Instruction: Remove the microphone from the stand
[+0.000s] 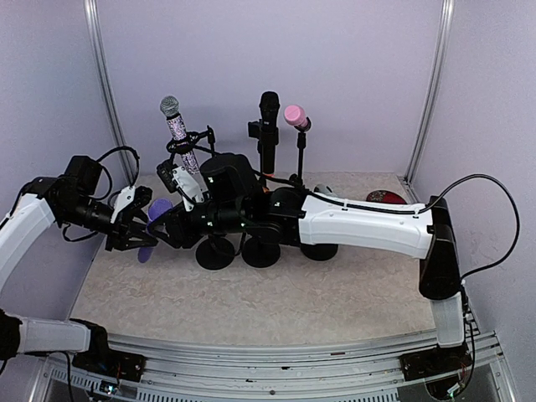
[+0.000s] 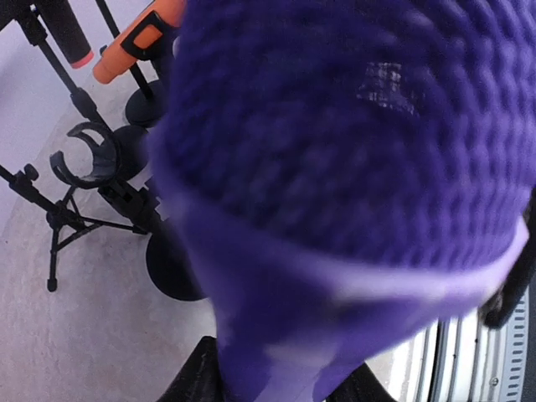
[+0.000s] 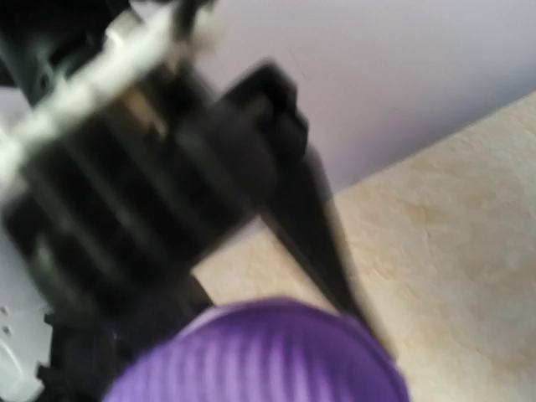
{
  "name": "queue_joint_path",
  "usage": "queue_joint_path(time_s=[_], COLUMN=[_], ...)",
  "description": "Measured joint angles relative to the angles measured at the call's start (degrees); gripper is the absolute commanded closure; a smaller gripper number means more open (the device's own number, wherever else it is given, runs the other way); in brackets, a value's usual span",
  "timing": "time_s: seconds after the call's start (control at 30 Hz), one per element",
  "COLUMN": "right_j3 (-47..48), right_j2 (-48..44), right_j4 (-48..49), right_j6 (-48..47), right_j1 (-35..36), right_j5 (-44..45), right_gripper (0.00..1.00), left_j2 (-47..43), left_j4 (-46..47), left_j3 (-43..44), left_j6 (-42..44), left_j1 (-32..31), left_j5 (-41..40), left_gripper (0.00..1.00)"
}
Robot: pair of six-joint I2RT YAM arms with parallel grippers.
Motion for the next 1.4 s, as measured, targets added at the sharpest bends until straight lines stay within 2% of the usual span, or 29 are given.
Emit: queue_joint_path(time_s=[0.07, 0.1, 0.13, 0.27, 0.33, 0.47, 0.6, 0.83, 1.1, 1.2, 1.4], right_j3=[1.09, 1.11, 1.09, 0.46, -1.42, -5.95, -6.25, 3.52, 9.57, 10.60, 13.84], right_j2=[0.66, 0.68, 0.74, 0.42, -0.57, -3.41, -4.22, -0.35, 6.86, 9.60, 14.45], right_j4=[0.42, 0.33, 0.35, 1.07, 1.36, 1.27, -0.42, -9.01, -12.13, -12.92, -12.70], right_j6=[1.05, 1.11, 1.11, 1.20, 1.03, 0.15, 0.20, 1.07, 0.76, 0.37, -1.36], right_j1=[-0.28, -0.46, -0.55, -0.63, -0.63, -0.63, -0.81, -1.92, -3.58, -3.87, -4.00], right_j5=[-1.01, -1.22, -1.33, 0.55, 2.36, 7.80, 14.99, 25.29, 28.52, 29.40, 31.85], right_gripper=[0.60, 0.46, 0.36, 0.16, 0.12, 0.08, 0.07, 0.06, 0.10, 0.12, 0.21], left_j2=[-0.07, -0.07, -0.07, -0.07, 0.20, 2.21, 5.66, 15.04, 25.22, 27.32, 29.44], left_j4=[-0.66, -0.31, 0.02, 2.25, 4.87, 11.98, 20.74, 36.92, 50.10, 52.81, 54.34], left_j3=[0.00, 0.02, 0.04, -0.90, -2.49, -6.03, -9.86, -17.29, -17.84, -17.84, -17.84], left_j6=[1.77, 1.99, 2.03, 1.55, 0.55, -2.38, -5.27, -7.48, -8.31, -8.37, -7.80], left_j1=[-0.24, -0.09, 0.13, 2.69, 5.90, 10.93, 14.14, 14.67, 14.69, 14.67, 14.49], left_j5=[-0.02, -0.15, -0.52, -3.04, -5.77, -12.37, -20.92, -36.72, -48.61, -50.62, -51.65], left_gripper=[0.96, 0.98, 0.99, 1.00, 1.00, 1.00, 0.98, 0.96, 0.95, 0.86, 0.54])
